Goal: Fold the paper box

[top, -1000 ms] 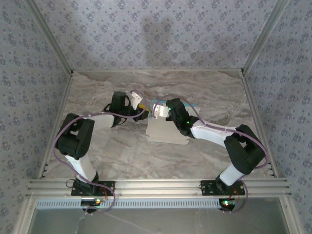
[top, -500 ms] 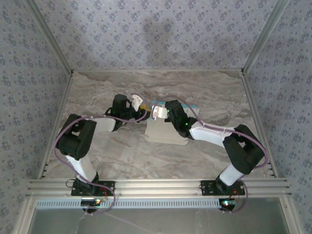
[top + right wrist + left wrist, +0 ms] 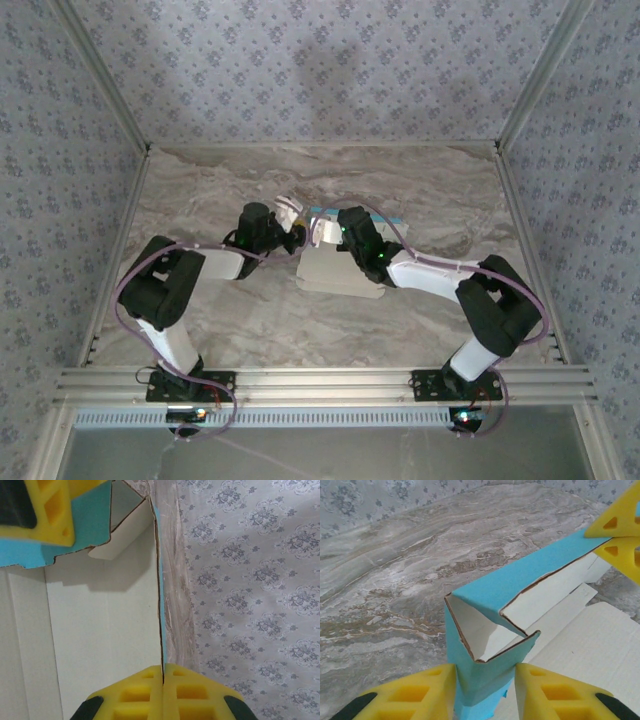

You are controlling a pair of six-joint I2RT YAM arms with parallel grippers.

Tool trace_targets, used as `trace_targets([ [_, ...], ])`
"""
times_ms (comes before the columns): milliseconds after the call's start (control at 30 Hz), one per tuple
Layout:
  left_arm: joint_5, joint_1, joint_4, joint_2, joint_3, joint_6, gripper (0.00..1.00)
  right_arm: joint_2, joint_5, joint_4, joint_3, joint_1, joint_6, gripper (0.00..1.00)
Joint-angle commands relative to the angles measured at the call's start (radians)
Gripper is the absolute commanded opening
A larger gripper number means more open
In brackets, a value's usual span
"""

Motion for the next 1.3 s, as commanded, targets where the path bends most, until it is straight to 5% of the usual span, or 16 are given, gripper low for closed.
trace_targets([
  [0,-0.099,-0.01,0.115,0.002,-0.024,0.007,0.32,0.03,-0.035,-0.04,-0.01,0.023,0.039,0.0],
  [733,-0.131,-0.032,0.274,0.065,-0.05,-0.061,0.16,0.02,-0.103,-0.114,0.044,-0.013,0.145,0.0],
  [1067,-0.143,-0.038,0.352,0.093,-0.057,-0.106,0.16,0.013,-0.147,-0.135,0.05,-0.021,0.187,0.0],
  [1267,-0.092,-0.038,0.402,0.104,-0.071,-0.129,0.28,0.012,-0.15,-0.153,0.059,-0.028,0.2,0.0],
])
